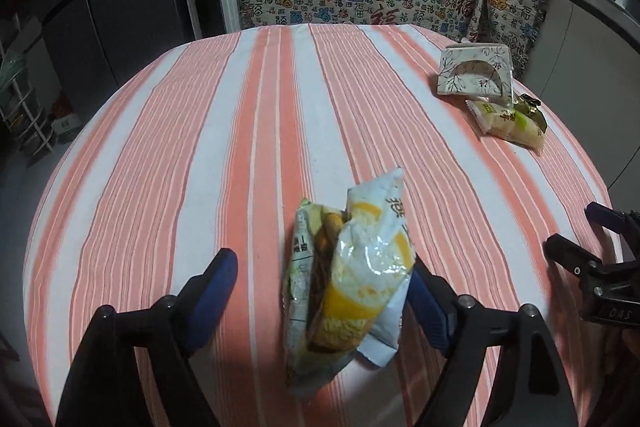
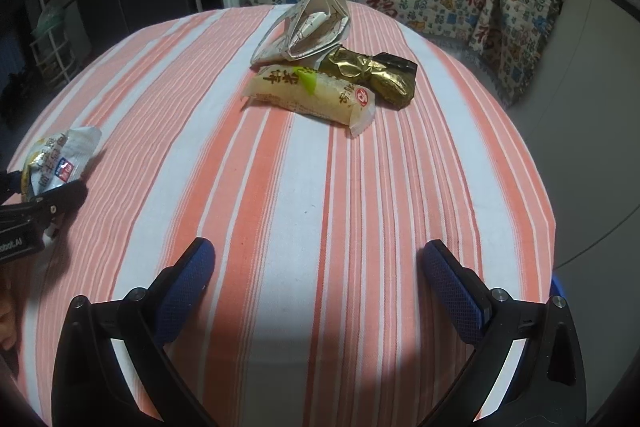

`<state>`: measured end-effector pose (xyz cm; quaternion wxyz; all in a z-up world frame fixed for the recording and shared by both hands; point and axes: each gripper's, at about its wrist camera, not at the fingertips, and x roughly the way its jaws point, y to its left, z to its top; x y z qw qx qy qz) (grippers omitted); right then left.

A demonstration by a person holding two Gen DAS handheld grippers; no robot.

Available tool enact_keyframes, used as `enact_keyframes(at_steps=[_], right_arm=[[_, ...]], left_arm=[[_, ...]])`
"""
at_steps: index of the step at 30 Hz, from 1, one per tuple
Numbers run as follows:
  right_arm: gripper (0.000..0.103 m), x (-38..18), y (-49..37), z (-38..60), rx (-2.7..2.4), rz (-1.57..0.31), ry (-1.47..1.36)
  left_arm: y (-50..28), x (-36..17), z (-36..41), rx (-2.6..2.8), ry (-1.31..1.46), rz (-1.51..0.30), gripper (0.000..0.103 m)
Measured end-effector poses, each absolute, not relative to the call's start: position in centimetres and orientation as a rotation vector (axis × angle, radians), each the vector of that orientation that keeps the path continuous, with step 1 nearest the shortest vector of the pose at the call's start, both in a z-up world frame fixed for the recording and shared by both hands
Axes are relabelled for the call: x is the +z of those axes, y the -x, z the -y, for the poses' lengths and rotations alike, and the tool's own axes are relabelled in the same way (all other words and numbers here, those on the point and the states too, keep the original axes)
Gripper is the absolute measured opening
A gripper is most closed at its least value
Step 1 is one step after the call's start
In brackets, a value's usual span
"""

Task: Collect trash
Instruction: 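Grasp the yellow snack bag with the left tool while the right tool grasps the cream bar wrapper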

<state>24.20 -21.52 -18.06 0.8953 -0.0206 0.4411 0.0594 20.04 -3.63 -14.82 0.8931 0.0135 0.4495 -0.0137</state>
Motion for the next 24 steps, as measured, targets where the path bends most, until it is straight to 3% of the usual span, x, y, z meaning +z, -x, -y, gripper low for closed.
enact_keyframes(at_steps=[10, 16, 19, 21, 22, 23, 24], right_arm=[[0.102, -17.5, -25.2, 22.8, 0.252, -0.910, -0.040], [0.091, -16.1, -30.5, 24.8, 0.232, -0.921, -0.065], [0.061, -16.5, -32.6, 25.3, 0.220, -0.938, -0.076], [0.023, -16.6, -32.9, 25.0, 0.255, -0.940, -0.077], [0.022, -16.4, -32.4, 24.7, 0.294, -0.933, -0.092], [0.008, -16.1, -31.6, 24.3, 0.335, -0.929, -0.106], [0.007, -15.9, -30.6, 23.7, 0.376, -0.937, -0.118]], left_arm=[[-19.9, -14.9, 3.4, -0.031, -0.024, -0.930, 0.085], [-19.7, -14.9, 3.3, -0.031, -0.021, -0.929, 0.085], [-19.8, -14.9, 3.4, -0.031, -0.021, -0.929, 0.085], [-19.8, -14.9, 3.4, -0.030, -0.021, -0.929, 0.085], [-19.7, -14.9, 3.4, -0.030, -0.021, -0.929, 0.085], [-19.7, -14.9, 3.4, -0.030, -0.021, -0.929, 0.085], [-19.8, -14.9, 3.4, -0.030, -0.021, -0.929, 0.085]])
